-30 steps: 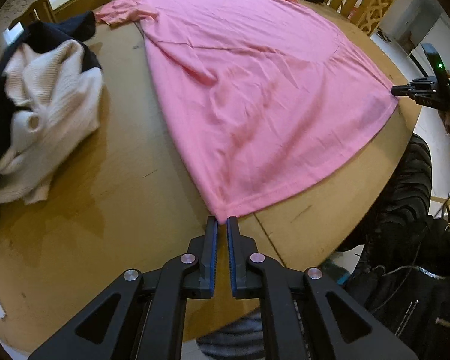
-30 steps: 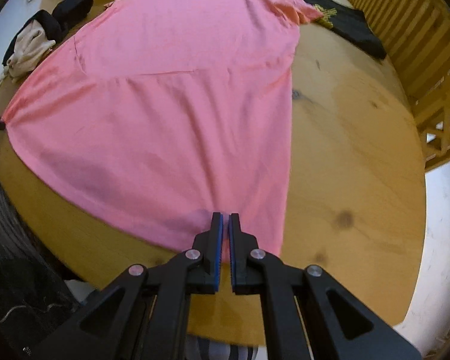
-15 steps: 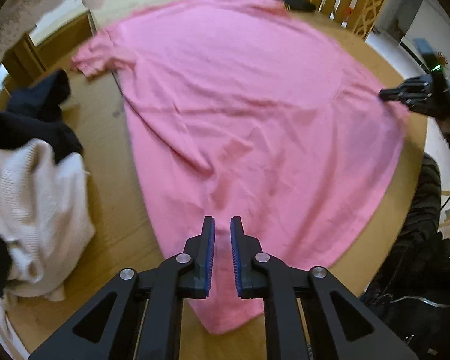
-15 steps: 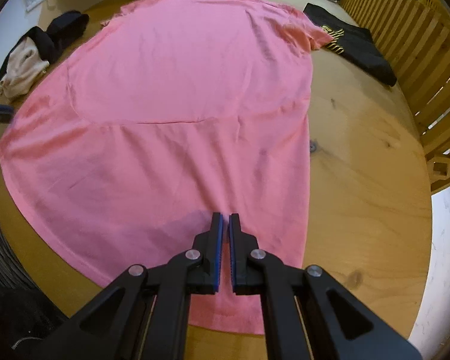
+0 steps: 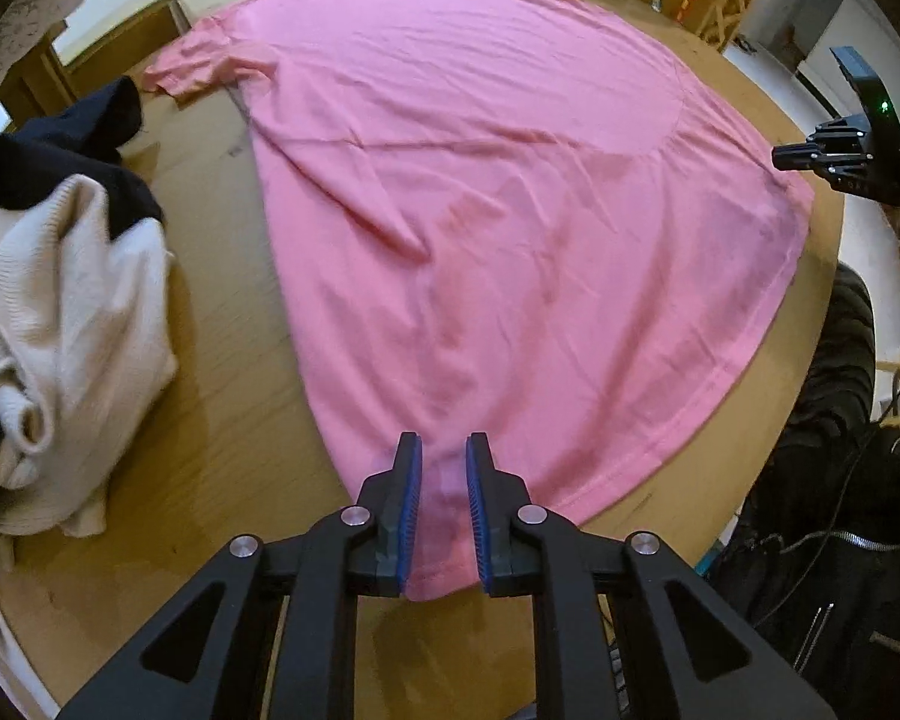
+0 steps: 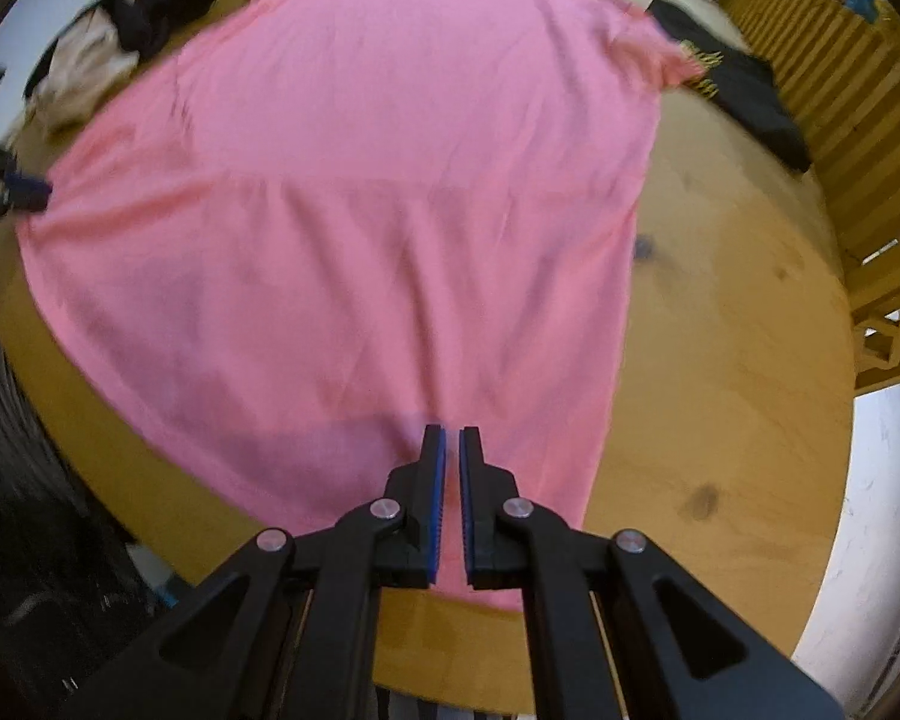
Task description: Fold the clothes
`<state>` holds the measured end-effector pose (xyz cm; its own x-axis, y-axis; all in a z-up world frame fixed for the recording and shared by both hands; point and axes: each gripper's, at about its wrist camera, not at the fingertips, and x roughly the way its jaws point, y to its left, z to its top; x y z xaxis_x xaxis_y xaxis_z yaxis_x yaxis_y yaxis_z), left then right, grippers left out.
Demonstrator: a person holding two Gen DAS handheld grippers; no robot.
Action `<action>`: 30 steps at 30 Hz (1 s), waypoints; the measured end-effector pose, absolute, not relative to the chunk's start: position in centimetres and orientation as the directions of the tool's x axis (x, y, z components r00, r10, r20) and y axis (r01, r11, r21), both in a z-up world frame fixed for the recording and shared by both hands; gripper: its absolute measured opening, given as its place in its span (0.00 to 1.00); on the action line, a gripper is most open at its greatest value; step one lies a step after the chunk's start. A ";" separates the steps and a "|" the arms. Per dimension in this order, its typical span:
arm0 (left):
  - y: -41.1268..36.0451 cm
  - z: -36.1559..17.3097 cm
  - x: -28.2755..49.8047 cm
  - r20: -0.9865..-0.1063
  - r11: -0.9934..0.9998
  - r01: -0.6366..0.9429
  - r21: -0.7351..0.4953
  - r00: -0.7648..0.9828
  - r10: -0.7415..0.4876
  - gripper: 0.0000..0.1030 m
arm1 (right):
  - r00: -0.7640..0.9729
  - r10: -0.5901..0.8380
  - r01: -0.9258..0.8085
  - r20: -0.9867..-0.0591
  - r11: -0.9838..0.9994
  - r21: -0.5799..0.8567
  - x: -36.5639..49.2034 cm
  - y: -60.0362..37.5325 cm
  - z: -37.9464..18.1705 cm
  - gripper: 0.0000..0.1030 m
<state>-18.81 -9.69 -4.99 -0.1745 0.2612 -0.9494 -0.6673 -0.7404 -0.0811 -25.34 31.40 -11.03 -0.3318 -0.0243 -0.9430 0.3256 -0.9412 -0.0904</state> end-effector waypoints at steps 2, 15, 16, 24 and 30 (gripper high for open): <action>-9.8 -4.6 -19.4 -0.939 -0.745 -0.661 -0.093 -0.191 0.286 0.14 | -0.356 -0.049 0.318 -0.933 -0.945 -0.072 -26.4 31.2 -10.7 0.05; -10.4 -5.9 -18.9 -0.931 -0.711 -0.681 -0.171 -0.125 0.344 0.24 | -0.337 0.079 0.348 -0.938 -0.915 -0.202 -27.4 30.6 -12.7 0.07; -10.5 -6.0 -18.7 -0.931 -0.704 -0.688 -0.176 -0.116 0.346 0.24 | -0.330 0.104 0.340 -0.938 -0.914 -0.221 -27.5 31.1 -12.7 0.07; -13.1 -1.8 -25.8 -0.912 -0.749 -0.661 -0.040 -0.281 0.297 0.26 | -0.345 -0.013 0.332 -0.938 -0.937 -0.108 -27.0 29.2 -8.9 0.07; -13.0 -0.3 -30.7 -0.895 -0.798 -0.602 -0.025 -0.341 0.286 0.26 | -0.295 -0.214 0.464 -0.931 -0.884 0.057 -25.2 23.0 -8.5 0.12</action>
<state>-30.67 -13.00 -0.32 -0.3413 0.2859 -0.8954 -0.6021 -0.7980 -0.0253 -25.15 22.99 -8.49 -0.2951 -0.2143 -0.9311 0.4636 -0.8842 0.0566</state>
